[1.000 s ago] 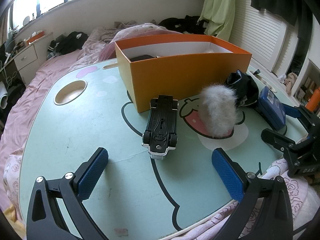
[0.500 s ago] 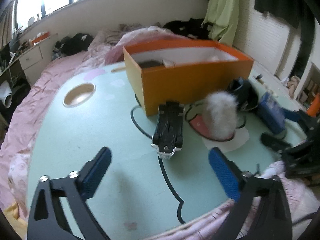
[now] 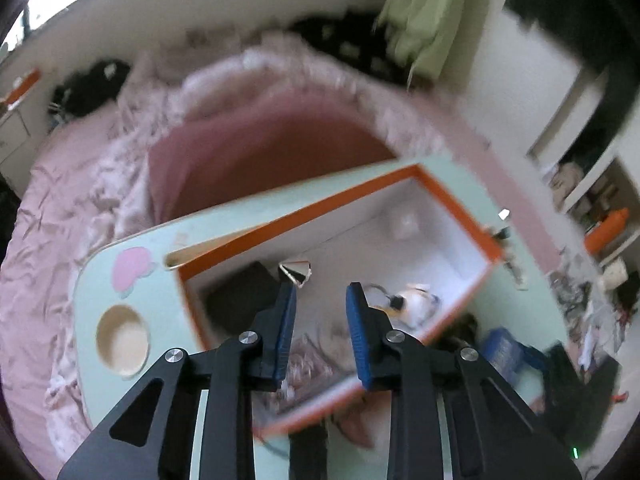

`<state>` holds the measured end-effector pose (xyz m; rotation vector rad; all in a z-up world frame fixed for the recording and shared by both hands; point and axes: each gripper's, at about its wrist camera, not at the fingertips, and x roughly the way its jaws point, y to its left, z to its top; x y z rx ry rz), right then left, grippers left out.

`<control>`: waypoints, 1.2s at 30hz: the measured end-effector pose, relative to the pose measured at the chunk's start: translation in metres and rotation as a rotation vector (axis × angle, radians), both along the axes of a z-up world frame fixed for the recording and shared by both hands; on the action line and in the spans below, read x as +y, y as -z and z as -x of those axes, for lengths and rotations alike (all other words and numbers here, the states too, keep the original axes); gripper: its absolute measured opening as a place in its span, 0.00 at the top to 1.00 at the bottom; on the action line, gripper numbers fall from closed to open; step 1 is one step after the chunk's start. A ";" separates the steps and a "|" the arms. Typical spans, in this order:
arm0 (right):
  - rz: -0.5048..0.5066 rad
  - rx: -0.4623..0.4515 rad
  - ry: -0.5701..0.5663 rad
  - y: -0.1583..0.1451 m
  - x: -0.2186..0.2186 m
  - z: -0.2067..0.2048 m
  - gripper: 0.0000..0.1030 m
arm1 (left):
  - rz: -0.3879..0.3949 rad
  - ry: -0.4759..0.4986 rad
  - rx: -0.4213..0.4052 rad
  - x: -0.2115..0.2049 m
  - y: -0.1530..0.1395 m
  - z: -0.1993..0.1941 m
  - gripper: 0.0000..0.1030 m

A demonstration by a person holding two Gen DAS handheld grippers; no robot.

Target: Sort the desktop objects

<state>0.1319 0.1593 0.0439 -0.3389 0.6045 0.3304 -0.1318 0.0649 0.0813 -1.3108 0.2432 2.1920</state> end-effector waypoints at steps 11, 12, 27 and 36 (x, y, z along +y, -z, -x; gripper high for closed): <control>-0.004 -0.005 0.002 0.000 0.005 -0.003 0.00 | 0.322 -0.019 0.018 0.052 0.051 0.032 0.69; -0.005 -0.005 0.003 0.001 0.006 -0.003 0.00 | 0.341 -0.011 0.009 0.055 0.056 0.032 0.69; -0.005 -0.006 0.016 0.000 0.006 -0.002 0.00 | 0.200 0.027 0.127 0.039 0.023 0.001 0.70; -0.006 -0.006 0.024 0.001 0.007 -0.002 0.00 | -0.001 0.158 0.094 0.014 0.009 -0.093 0.70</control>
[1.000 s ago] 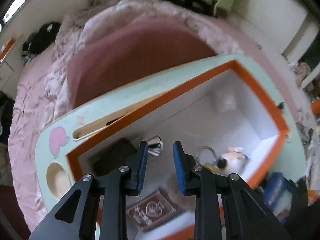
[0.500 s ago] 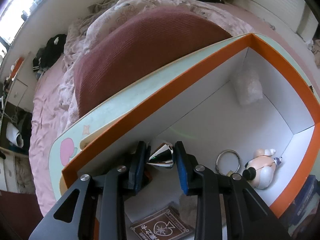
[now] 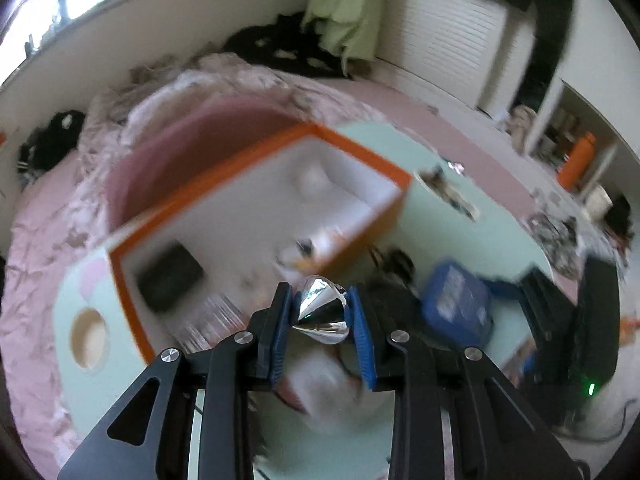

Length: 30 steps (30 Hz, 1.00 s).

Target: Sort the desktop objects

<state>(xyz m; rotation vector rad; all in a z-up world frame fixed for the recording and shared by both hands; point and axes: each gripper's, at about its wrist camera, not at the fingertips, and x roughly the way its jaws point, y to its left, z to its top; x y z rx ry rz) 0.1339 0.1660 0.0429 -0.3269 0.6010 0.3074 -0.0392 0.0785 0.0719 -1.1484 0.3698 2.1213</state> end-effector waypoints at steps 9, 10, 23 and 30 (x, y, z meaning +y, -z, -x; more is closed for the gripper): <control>-0.001 0.000 0.007 0.000 0.000 0.000 0.00 | -0.062 -0.044 -0.024 -0.015 0.032 -0.001 0.59; -0.001 0.000 0.008 0.000 -0.001 0.001 0.00 | -0.079 -0.045 -0.012 -0.019 0.030 -0.004 0.54; -0.002 0.000 0.022 0.000 -0.001 0.001 0.00 | -0.143 -0.295 0.000 -0.088 0.032 0.013 0.23; -0.003 0.001 0.028 0.000 -0.001 0.001 0.00 | -0.185 -0.279 -0.003 -0.098 0.036 0.002 0.23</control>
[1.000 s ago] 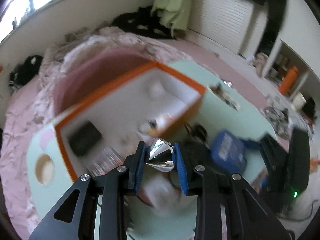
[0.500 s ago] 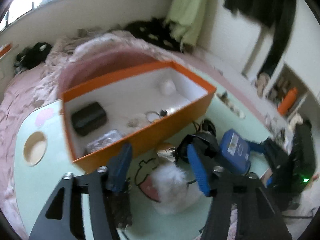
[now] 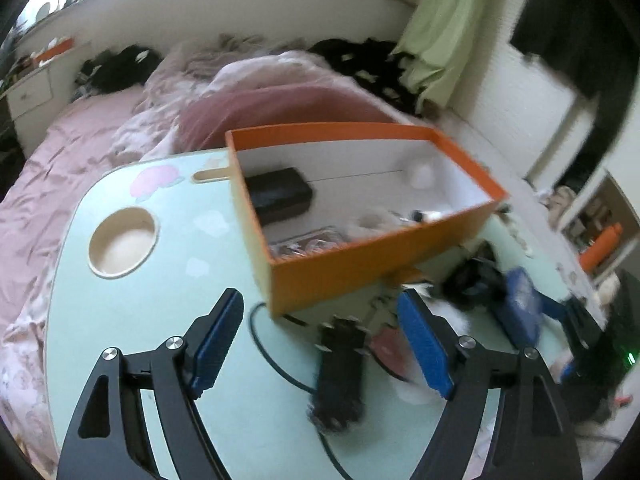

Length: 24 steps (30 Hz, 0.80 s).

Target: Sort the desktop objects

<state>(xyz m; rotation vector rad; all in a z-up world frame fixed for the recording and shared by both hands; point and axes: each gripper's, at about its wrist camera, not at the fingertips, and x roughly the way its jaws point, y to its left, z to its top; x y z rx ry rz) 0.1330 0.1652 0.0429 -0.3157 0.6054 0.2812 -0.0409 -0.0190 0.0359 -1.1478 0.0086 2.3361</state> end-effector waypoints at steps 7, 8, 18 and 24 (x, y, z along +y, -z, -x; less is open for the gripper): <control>-0.001 0.001 0.007 0.000 -0.001 0.000 0.00 | 0.015 0.014 0.068 -0.012 -0.014 -0.051 0.23; -0.001 0.001 0.008 0.000 -0.001 0.000 0.00 | 0.031 0.010 0.075 -0.012 -0.013 -0.055 0.23; -0.002 0.003 0.016 -0.001 -0.001 0.000 0.00 | 0.124 0.025 0.087 0.008 0.041 -0.066 0.10; -0.002 0.006 0.025 -0.001 -0.001 0.000 0.00 | 0.131 0.024 0.072 0.015 0.044 -0.053 0.00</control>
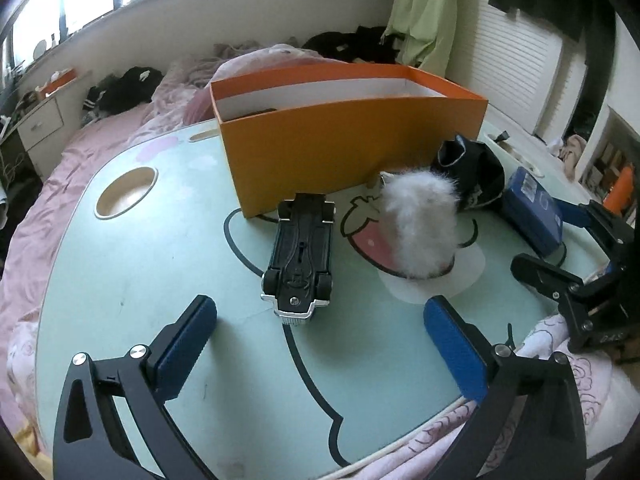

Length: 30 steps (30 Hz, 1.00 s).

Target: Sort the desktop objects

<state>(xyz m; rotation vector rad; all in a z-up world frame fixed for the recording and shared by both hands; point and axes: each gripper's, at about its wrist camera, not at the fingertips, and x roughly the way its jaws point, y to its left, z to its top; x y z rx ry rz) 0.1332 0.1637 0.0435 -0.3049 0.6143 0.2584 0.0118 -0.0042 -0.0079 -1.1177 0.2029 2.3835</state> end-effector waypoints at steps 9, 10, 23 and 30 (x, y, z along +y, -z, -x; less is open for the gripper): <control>-0.004 0.028 -0.033 -0.025 0.001 0.003 0.00 | -0.008 -0.002 0.006 -0.004 -0.001 -0.007 0.00; -0.031 0.012 -0.051 -0.037 0.000 0.005 0.00 | -0.008 -0.002 0.006 -0.005 0.000 -0.007 0.00; -0.250 0.440 -0.084 -0.089 0.123 -0.166 0.21 | -0.009 -0.003 0.008 -0.002 -0.002 -0.006 0.00; -0.129 0.614 0.017 -0.040 0.164 -0.236 0.26 | -0.019 -0.002 0.013 -0.003 -0.001 -0.005 0.00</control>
